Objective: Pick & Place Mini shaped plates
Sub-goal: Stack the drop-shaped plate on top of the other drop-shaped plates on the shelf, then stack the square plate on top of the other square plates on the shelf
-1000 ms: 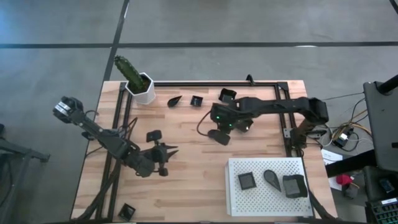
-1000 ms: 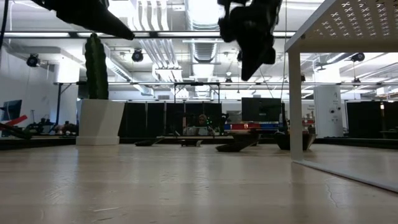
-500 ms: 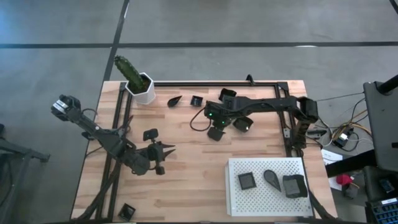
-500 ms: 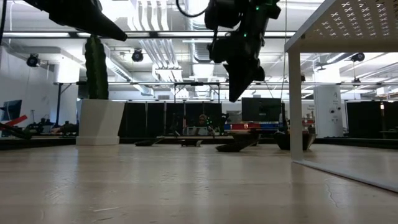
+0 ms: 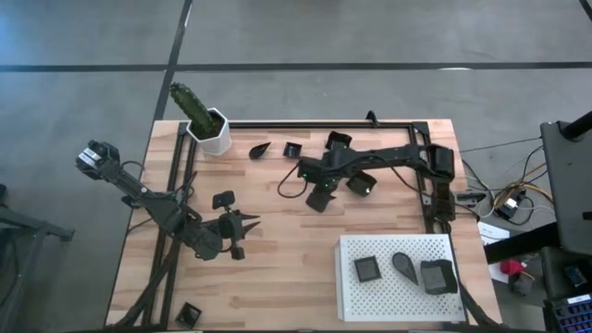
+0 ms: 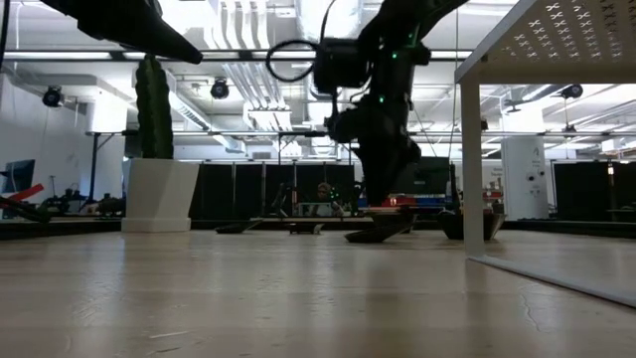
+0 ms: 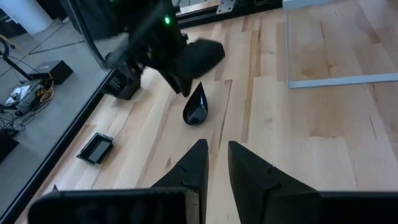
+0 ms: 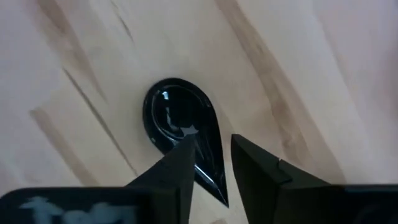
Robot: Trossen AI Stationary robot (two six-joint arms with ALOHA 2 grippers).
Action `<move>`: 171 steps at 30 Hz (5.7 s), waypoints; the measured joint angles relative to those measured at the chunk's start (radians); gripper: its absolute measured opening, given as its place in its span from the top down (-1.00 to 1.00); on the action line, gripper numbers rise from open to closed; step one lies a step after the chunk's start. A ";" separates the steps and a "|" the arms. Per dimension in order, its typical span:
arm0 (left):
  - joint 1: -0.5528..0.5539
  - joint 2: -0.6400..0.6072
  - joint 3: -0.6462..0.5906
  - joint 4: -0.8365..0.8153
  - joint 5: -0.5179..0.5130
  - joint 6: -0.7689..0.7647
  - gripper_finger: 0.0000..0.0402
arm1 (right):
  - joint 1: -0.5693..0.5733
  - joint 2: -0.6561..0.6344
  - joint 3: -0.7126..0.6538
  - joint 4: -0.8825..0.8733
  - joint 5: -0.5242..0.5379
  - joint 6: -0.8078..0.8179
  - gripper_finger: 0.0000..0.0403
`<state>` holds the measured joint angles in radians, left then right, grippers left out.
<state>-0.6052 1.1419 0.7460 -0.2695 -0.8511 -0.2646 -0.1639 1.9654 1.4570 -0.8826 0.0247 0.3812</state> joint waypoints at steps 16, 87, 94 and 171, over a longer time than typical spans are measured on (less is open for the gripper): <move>0.000 0.000 0.000 0.000 0.000 0.000 0.71 | -0.008 0.067 0.001 -0.001 0.002 -0.058 0.42; 0.000 0.000 0.000 0.047 -0.040 0.073 0.71 | 0.662 -0.638 -0.041 -0.429 -0.078 1.500 0.96; 0.000 0.000 0.000 0.147 -0.040 0.193 0.71 | 0.797 -0.624 -0.042 -0.476 -0.077 1.708 0.96; 0.002 0.000 0.013 0.203 -0.038 0.272 0.71 | 0.925 -0.637 0.013 -0.519 0.229 1.395 0.66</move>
<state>-0.6034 1.1423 0.7589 -0.0663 -0.8886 0.0078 0.7612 1.3281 1.4699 -1.4013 0.2537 1.7763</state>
